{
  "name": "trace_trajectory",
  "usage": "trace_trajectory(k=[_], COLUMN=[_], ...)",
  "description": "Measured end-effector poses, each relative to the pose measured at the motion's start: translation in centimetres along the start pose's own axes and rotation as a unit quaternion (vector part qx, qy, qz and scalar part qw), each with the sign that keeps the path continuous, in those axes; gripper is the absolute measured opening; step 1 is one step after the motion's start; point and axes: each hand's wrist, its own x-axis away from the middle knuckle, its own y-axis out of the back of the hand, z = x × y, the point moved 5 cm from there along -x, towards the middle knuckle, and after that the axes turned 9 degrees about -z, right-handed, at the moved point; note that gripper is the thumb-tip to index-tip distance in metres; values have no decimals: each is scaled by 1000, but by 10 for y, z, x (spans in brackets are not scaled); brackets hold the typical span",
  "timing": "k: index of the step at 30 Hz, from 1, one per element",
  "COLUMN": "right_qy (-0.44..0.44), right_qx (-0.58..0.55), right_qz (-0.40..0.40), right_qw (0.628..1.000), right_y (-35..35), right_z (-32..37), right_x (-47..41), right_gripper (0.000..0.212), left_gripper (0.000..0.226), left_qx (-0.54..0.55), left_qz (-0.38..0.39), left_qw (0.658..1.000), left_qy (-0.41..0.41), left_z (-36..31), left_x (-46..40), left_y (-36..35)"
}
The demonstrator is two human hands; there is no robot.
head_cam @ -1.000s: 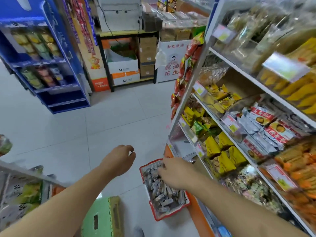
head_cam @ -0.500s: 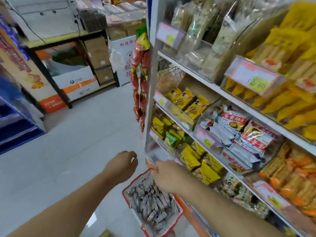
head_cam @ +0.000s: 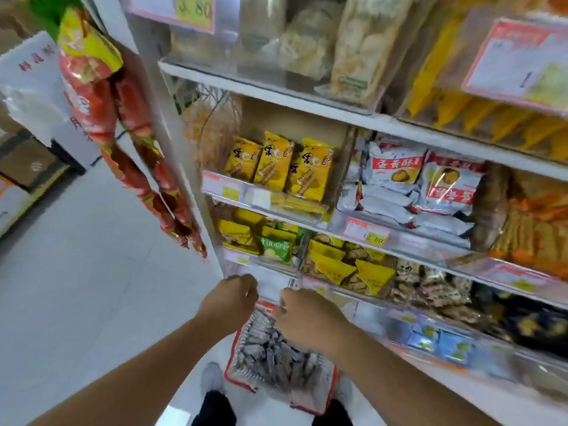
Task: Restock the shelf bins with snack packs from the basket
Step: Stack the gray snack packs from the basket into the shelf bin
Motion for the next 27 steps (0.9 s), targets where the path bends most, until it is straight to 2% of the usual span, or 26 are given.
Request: trace_trajectory(k=[5,7,9,12,16,21,25,27], right_qy=[-81,-116,-155,-156,-131,-149,-122,-107], right_qx=[-15,-46,-78,-83,-17,-7,16,19], right_qz=[-6,2,19,21,22,-7,-19,-24], right_qw=[997,992,985,984,991,989,992,994], right_y=[-66,-102,-142,-212,-331,-462,-513,-519], right_z=[-36,-59,-88,-133,-205,-283,-305,-305], right_x=[-8,-13,-21,-45,-101,-175,-215,-225], right_gripper=[34,29,25,29,22,34,17,17], left_gripper=[27,30,37,42,30,27,26,22], left_qx=[-13,-19,-12,-28,-12,-35,-29,-27], left_qz=[84,111,113,127,121,90,59,33], left_qw=[996,993,993,991,993,994,993,992], left_qy=[-13,-20,-22,-18,-1,-53,-95,-119], left_z=[28,43,59,94,142,192,214,216], left_x=[-4,-1,-1,-7,-34,-82,-105,-109], left_y=[-72,-113,-158,-244,-367,-493,-550,-562])
